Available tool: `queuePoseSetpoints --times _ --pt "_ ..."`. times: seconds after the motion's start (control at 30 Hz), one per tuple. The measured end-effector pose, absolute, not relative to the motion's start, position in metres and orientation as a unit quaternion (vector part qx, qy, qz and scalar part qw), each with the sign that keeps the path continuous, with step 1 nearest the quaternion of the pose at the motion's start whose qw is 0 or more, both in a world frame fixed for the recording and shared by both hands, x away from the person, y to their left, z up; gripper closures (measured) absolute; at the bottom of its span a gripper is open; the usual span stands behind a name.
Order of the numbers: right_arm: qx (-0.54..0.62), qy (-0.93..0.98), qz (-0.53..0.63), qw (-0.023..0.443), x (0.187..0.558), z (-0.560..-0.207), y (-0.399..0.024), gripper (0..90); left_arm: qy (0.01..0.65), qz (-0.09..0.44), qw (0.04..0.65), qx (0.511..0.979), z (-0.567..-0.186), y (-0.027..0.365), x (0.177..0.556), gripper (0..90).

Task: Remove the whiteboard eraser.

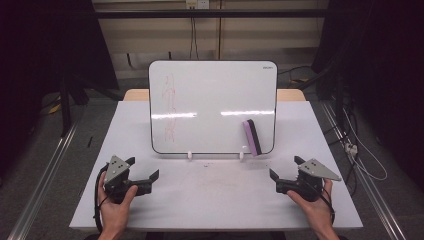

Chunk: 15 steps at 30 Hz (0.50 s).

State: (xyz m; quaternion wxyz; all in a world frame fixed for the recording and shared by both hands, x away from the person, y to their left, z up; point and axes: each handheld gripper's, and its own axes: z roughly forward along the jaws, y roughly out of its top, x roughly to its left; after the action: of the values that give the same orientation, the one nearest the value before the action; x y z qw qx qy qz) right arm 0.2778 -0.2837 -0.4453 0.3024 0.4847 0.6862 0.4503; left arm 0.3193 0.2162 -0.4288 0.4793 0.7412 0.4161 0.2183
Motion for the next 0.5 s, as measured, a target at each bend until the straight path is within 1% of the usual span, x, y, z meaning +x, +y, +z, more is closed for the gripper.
queuePoseSetpoints --times 0.2,0.37,0.5 --pt "0.485 0.693 0.441 0.299 0.282 -0.445 -0.279 3.6 0.403 0.216 0.480 0.748 -0.428 0.215 0.317 4.7" --pt "0.470 0.702 0.447 0.293 0.285 -0.440 -0.270 6.5 0.409 0.217 0.480 0.745 -0.428 0.215 0.317 4.8" --pt "0.472 0.703 0.436 0.304 0.290 -0.438 -0.264 7.4 0.407 0.217 0.476 0.748 -0.429 0.215 0.317 4.8"
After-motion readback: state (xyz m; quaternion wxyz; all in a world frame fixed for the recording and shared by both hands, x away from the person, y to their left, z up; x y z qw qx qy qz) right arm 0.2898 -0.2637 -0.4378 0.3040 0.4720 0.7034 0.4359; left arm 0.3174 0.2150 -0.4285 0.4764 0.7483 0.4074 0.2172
